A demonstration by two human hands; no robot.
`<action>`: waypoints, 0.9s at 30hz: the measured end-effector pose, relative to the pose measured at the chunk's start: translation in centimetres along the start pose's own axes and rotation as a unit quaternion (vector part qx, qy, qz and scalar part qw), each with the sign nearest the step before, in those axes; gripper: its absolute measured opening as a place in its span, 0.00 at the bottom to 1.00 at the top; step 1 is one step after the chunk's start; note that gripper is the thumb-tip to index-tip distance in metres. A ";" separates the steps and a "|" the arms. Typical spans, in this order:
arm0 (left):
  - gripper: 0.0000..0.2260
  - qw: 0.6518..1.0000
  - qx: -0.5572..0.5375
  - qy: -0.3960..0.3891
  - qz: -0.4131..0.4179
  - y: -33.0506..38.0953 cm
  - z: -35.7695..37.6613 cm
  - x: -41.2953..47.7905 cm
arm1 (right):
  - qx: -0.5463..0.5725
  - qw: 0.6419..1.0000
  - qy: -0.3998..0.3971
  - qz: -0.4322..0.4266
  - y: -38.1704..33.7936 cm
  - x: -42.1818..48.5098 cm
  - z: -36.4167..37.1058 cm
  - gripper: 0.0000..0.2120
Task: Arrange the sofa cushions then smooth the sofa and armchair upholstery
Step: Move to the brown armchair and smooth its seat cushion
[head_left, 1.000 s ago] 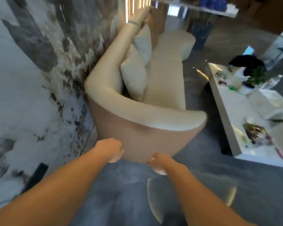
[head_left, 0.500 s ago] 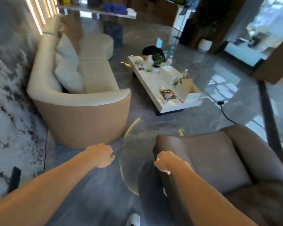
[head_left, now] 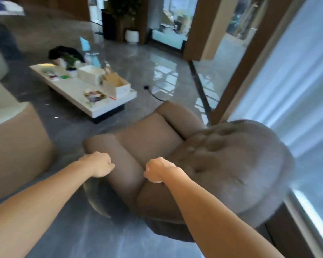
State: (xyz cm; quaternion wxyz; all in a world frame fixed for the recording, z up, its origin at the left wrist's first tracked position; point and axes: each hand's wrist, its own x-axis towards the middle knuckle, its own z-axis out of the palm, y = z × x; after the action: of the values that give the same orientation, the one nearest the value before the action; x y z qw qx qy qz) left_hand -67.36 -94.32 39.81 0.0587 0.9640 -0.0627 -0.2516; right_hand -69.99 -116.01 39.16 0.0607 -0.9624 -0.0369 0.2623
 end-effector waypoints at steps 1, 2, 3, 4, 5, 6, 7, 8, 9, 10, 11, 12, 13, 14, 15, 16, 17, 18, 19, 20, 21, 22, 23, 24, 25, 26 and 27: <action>0.17 1.000 0.005 -0.010 0.023 4.4 0.6 0.7 | 0.004 1.000 0.002 0.017 3.8 -1.3 0.1 0.16; 0.18 0.998 0.013 -0.019 0.051 8.9 1.3 1.3 | 0.010 0.999 0.008 0.037 7.9 -2.6 0.1 0.16; 0.18 0.996 0.027 -0.024 0.082 13.4 2.1 1.8 | 0.012 0.998 0.015 0.059 11.9 -3.9 0.1 0.16; 0.18 0.992 0.044 -0.027 0.114 17.8 3.0 2.1 | 0.009 0.997 0.017 0.078 15.8 -5.0 0.0 0.17; 0.18 0.987 0.063 -0.029 0.147 22.0 3.8 2.0 | 0.003 0.995 0.011 0.095 19.4 -6.2 -0.2 0.17; 0.17 0.979 0.084 -0.032 0.182 26.1 4.5 1.8 | 0.001 0.993 0.006 0.114 22.9 -7.3 -0.5 0.17; 0.17 0.970 0.106 -0.032 0.217 29.8 5.0 1.7 | 0.006 0.991 0.007 0.136 26.2 -8.3 -0.9 0.16; 0.16 0.960 0.126 -0.027 0.249 33.3 5.3 1.7 | 0.013 0.987 0.011 0.157 29.3 -9.0 -1.3 0.16; 0.17 0.951 0.141 -0.016 0.275 36.5 5.5 2.0 | 0.018 0.984 0.015 0.174 32.2 -9.4 -1.9 0.15; 0.18 0.944 0.148 0.004 0.295 39.4 5.5 2.4 | 0.027 0.982 0.022 0.186 34.8 -9.7 -2.5 0.15; 0.19 0.940 0.142 0.031 0.309 42.0 5.4 3.1 | 0.038 0.979 0.034 0.197 37.2 -9.8 -3.0 0.15; 0.21 0.940 0.120 0.057 0.315 44.3 5.4 4.0 | 0.048 0.977 0.052 0.204 39.3 -9.6 -3.4 0.14; 0.24 0.942 0.087 0.080 0.314 46.2 5.5 5.0 | 0.055 0.975 0.076 0.204 41.1 -9.3 -3.6 0.13; 0.29 0.945 0.052 0.097 0.307 48.0 5.5 6.2 | 0.061 0.972 0.103 0.201 42.7 -8.8 -3.7 0.12; 0.34 0.950 0.022 0.102 0.296 49.6 5.6 7.4 | 0.070 0.969 0.128 0.200 44.1 -8.2 -3.8 0.12; 0.41 0.955 0.003 0.095 0.282 51.0 5.8 8.6 | 0.078 0.966 0.145 0.198 45.4 -7.6 -3.9 0.14; 0.47 0.960 -0.008 0.080 0.267 52.3 6.1 9.7 | 0.078 0.966 0.153 0.193 46.7 -6.9 -4.1 0.17; 0.52 0.966 -0.012 0.062 0.252 53.5 6.4 10.6 | 0.066 0.970 0.151 0.181 48.0 -6.3 -4.4 0.21; 0.56 0.970 -0.013 0.044 0.238 54.5 6.8 11.4 | 0.043 0.975 0.142 0.162 49.3 -5.5 -4.9 0.25; 0.58 0.973 -0.012 0.027 0.227 55.4 7.2 12.2 | 0.020 0.982 0.130 0.139 50.8 -4.8 -5.6 0.29; 0.61 0.976 -0.007 0.013 0.216 56.0 7.7 12.9 | -0.001 0.987 0.111 0.117 52.2 -4.0 -6.3 0.34; 0.63 0.978 0.000 0.006 0.207 56.4 8.2 13.4 | -0.019 0.991 0.086 0.099 53.6 -3.2 -7.0 0.38; 0.64 0.980 0.005 0.005 0.201 56.5 8.6 14.0 | -0.034 0.994 0.059 0.082 54.9 -2.3 -7.6 0.43; 0.65 0.981 0.004 0.003 0.196 56.5 8.9 14.5 | -0.047 0.996 0.034 0.063 56.1 -1.3 -8.0 0.47; 0.65 0.981 -0.001 0.002 0.194 56.3 9.1 14.9 | -0.057 0.997 0.015 0.041 57.0 -0.2 -8.2 0.50; 0.65 0.981 -0.005 0.006 0.195 56.2 9.3 15.3 | -0.070 0.997 0.002 0.017 57.7 0.9 -8.4 0.53; 0.65 0.980 -0.007 0.016 0.196 56.1 9.5 15.5 | -0.086 0.996 -0.005 -0.011 58.1 2.1 -8.5 0.55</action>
State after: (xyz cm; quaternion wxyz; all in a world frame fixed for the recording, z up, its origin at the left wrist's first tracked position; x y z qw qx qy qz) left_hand -63.76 -152.70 32.29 0.1148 0.9365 -0.2480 -0.2199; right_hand -61.58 -174.18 37.49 -0.0193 -0.9622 -0.0698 0.2625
